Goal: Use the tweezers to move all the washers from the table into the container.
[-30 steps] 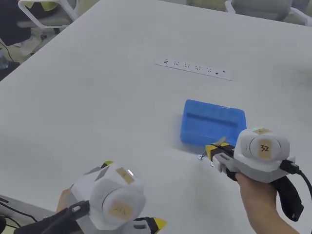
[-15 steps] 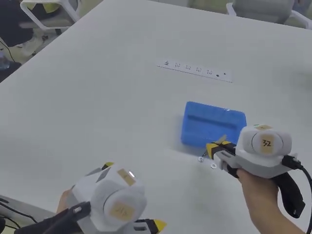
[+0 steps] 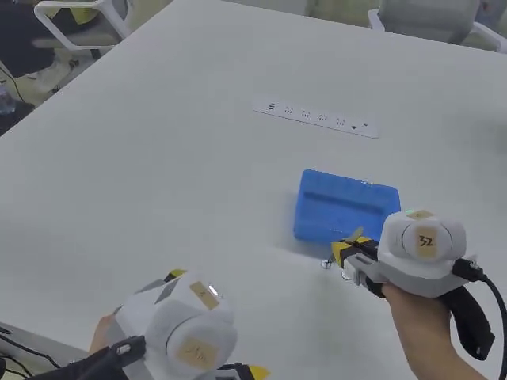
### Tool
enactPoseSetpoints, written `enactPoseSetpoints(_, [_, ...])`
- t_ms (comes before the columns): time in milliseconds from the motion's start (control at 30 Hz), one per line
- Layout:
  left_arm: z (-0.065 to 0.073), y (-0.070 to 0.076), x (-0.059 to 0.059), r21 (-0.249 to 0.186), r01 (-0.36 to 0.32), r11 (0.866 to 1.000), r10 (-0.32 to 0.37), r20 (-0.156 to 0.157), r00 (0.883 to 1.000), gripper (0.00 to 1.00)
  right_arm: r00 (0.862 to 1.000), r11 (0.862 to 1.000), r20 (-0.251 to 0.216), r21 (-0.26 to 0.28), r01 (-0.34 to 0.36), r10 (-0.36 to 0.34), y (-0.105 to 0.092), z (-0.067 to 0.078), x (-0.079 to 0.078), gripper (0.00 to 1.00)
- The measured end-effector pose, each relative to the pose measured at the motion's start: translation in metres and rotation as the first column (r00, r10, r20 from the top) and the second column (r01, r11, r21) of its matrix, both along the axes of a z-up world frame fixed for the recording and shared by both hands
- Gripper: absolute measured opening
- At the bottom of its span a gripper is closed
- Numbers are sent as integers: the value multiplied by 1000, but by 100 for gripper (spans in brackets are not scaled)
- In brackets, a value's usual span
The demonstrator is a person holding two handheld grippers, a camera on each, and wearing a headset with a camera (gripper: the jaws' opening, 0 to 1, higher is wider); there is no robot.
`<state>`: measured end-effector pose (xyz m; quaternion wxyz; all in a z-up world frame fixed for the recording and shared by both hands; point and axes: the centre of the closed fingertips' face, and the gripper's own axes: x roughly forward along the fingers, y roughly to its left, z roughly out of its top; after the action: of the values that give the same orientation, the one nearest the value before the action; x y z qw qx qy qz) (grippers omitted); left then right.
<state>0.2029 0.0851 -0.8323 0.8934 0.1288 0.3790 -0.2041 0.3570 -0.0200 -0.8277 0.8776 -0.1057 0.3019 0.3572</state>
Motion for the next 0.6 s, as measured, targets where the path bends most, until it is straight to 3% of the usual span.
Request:
enactPoseSetpoints(167, [0, 1, 0, -2, -4, 1000, 4, 2, 1000, 98, 999, 999, 30, -36, -33, 35, 2, -1, -2, 2])
enactPoseSetpoints(600, [3, 2, 2, -9, -14, 1000, 14, 16, 1000, 98, 1000, 1000, -20, -17, -16, 15, -3, 3, -7, 2])
